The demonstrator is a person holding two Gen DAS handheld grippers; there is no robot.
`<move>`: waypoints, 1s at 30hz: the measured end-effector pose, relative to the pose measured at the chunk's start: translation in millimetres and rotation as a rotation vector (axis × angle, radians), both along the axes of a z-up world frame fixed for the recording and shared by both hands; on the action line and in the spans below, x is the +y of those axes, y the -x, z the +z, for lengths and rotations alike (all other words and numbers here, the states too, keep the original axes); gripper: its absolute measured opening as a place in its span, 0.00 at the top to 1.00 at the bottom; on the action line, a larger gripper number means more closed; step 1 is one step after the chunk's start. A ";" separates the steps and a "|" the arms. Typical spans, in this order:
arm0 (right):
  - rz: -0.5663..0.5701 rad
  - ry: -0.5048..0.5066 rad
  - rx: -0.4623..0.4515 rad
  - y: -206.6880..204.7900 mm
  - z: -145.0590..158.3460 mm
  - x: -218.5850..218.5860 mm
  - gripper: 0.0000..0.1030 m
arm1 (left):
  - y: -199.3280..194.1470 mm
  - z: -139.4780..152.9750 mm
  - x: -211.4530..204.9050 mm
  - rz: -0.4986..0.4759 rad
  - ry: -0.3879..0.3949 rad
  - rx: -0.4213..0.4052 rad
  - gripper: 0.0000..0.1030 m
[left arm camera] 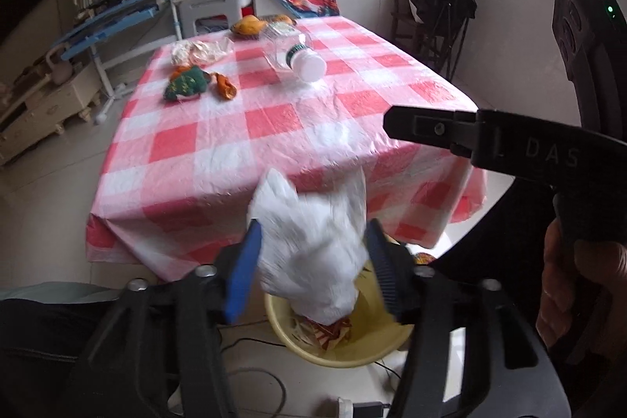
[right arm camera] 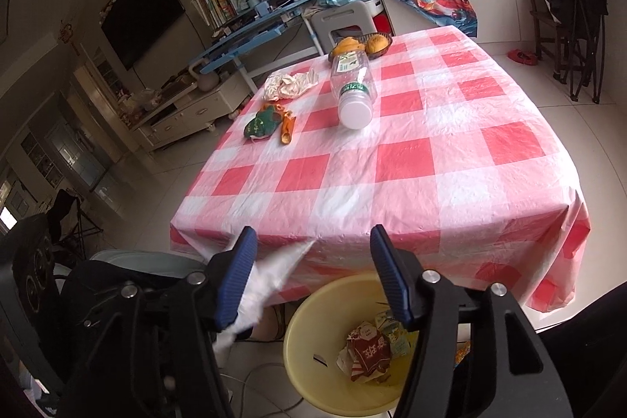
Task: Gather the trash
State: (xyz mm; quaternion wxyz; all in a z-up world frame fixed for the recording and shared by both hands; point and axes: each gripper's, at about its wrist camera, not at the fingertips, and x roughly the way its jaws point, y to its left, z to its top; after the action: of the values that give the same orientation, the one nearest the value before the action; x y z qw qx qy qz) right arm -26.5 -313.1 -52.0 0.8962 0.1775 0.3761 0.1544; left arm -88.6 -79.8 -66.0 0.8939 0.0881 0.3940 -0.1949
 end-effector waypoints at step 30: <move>-0.014 0.232 -0.064 -0.3 -1.6 29.9 0.21 | -32.0 22.3 73.9 0.429 0.045 -0.145 0.12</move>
State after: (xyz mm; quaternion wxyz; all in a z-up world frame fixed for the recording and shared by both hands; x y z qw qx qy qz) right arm -26.3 -283.3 -53.6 0.9233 0.0702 0.3616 0.1092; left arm -56.6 -5.9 -43.7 0.9426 -0.0041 0.3340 -0.0021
